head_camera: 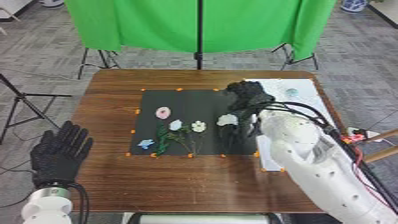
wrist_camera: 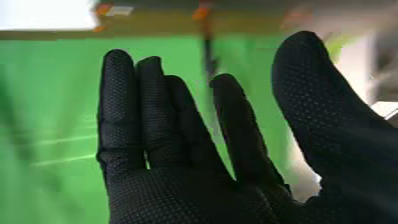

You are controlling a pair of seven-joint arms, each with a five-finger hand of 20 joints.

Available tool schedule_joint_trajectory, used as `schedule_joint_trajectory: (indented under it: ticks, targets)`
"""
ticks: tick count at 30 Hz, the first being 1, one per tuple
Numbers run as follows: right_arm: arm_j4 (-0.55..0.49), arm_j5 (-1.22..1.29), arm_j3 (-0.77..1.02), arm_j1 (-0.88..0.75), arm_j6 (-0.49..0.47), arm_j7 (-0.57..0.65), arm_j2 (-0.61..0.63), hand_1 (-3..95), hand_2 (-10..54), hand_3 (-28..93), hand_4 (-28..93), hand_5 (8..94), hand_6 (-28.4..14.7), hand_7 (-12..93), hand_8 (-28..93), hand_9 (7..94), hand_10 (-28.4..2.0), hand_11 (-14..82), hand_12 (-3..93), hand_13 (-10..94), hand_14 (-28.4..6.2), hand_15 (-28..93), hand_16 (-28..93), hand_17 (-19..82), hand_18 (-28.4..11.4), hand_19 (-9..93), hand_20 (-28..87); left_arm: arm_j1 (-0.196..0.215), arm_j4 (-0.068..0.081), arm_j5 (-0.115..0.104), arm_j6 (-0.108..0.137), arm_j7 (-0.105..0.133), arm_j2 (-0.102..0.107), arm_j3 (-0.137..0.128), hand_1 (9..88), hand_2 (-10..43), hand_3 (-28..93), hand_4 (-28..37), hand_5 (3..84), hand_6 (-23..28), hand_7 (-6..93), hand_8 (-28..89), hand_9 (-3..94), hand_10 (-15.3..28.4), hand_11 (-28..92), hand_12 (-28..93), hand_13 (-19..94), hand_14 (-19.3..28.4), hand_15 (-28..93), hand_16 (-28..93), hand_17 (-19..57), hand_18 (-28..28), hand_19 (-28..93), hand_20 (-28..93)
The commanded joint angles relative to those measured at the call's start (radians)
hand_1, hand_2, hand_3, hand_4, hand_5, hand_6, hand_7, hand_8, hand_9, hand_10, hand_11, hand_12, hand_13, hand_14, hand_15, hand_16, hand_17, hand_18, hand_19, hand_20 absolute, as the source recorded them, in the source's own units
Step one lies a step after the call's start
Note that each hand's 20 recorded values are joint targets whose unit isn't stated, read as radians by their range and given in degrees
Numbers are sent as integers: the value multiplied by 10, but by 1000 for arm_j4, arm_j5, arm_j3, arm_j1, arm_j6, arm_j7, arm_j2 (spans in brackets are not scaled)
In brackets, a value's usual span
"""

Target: Arrange flowers

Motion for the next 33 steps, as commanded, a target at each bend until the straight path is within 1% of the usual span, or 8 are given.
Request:
schedule_joint_trajectory:
  ticks: [1, 10, 12, 18, 21, 27, 30, 33]
  targets:
    - [208, -152, 122, 98, 28, -40, 11, 425, -95, 820, -281, 424, -80, 156, -113, 376, -209, 136, 145, 295, -202, 357, 107, 170, -212, 591, 139, 7, 9, 1, -35, -6, 0, 1, 289, 141, 749, -283, 454, 85, 198, -107, 381, 141, 288, 142, 265, 140, 460, -38, -47, 136, 333, 181]
    - [354, -314, 320, 39, -187, -194, -66, 455, -95, 835, -283, 389, -36, 190, -131, 306, -163, 94, 118, 207, -181, 261, 99, 128, -180, 494, 119, 3, 9, -7, -19, -10, -1, 12, 288, 145, 747, -283, 451, 83, 196, -105, 383, 141, 285, 144, 272, 142, 464, -37, -46, 137, 332, 182]
    - [377, -325, 348, 34, -213, -202, -83, 457, -95, 834, -283, 388, -27, 202, -138, 310, -154, 91, 115, 212, -175, 246, 101, 128, -177, 476, 119, 2, -1, -50, 25, 4, 1, 15, 289, 146, 748, -283, 457, 84, 198, -105, 387, 141, 287, 145, 278, 143, 467, -36, -46, 139, 333, 183]
    - [503, -311, 402, 83, -180, -222, -152, 473, -95, 834, -283, 396, 5, 240, -164, 315, -112, 106, 106, 233, -154, 211, 117, 141, -166, 437, 129, 14, 1, -116, 14, 26, -6, 15, 291, 148, 754, -283, 472, 86, 206, -108, 403, 141, 296, 147, 291, 145, 485, -36, -44, 141, 346, 189]
    - [563, -328, 405, 114, -163, -256, -172, 495, -95, 829, -283, 399, 17, 254, -172, 316, -102, 108, 97, 242, -143, 208, 120, 151, -161, 431, 133, 12, 4, -116, 7, 33, -6, 21, 290, 147, 758, -283, 473, 86, 207, -110, 405, 142, 298, 147, 292, 145, 487, -39, -44, 141, 347, 190]
    - [566, -307, 387, 90, -67, -237, -169, 538, -95, 815, -283, 460, 21, 271, -186, 452, -101, 154, 122, 445, -91, 322, 172, 240, -157, 625, 240, 11, 1, -110, 6, 38, -6, 16, 292, 147, 756, -283, 473, 85, 209, -111, 407, 142, 301, 147, 292, 144, 489, -41, -44, 141, 348, 191]
    - [553, -306, 405, 82, -140, -244, -170, 595, -95, 734, -283, 501, 21, 260, -172, 534, -101, 212, 175, 523, -45, 416, 361, 274, -165, 741, 356, 12, 4, -129, 10, 44, -8, 17, 292, 147, 756, -283, 474, 85, 209, -111, 407, 142, 301, 146, 292, 144, 489, -42, -44, 141, 348, 191]
    - [541, -276, 395, 58, -117, -216, -152, 614, -95, 720, -283, 535, 21, 272, -171, 584, -87, 222, 299, 524, -49, 545, 442, 293, -171, 790, 451, 10, 4, -141, 19, 52, -11, 11, 292, 148, 756, -283, 473, 85, 210, -111, 408, 142, 301, 146, 293, 144, 490, -42, -43, 141, 348, 191]
